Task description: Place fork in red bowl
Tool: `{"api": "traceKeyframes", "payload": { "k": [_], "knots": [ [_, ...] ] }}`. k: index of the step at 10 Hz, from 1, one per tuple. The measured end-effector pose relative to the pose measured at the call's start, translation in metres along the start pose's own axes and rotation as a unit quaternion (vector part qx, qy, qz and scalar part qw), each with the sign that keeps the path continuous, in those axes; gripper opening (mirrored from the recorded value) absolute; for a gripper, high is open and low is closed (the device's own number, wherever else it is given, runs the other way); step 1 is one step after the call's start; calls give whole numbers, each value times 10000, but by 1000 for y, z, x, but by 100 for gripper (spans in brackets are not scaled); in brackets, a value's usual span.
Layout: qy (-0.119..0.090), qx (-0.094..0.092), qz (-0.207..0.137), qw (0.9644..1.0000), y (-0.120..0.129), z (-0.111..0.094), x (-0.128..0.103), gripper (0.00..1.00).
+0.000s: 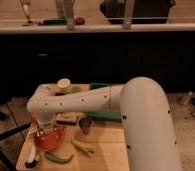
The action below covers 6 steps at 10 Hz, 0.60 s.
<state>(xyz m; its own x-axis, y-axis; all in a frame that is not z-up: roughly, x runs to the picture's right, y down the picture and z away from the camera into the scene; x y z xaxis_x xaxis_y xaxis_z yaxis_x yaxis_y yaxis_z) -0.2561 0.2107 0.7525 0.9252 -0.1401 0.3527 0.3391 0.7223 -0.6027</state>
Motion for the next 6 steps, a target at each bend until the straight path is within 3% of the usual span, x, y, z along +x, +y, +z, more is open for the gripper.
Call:
{"api": "traceKeyframes", "payload": {
  "k": [6],
  "knots": [
    [-87,-260,-58,9996,4,3,-7,0]
  ]
}}
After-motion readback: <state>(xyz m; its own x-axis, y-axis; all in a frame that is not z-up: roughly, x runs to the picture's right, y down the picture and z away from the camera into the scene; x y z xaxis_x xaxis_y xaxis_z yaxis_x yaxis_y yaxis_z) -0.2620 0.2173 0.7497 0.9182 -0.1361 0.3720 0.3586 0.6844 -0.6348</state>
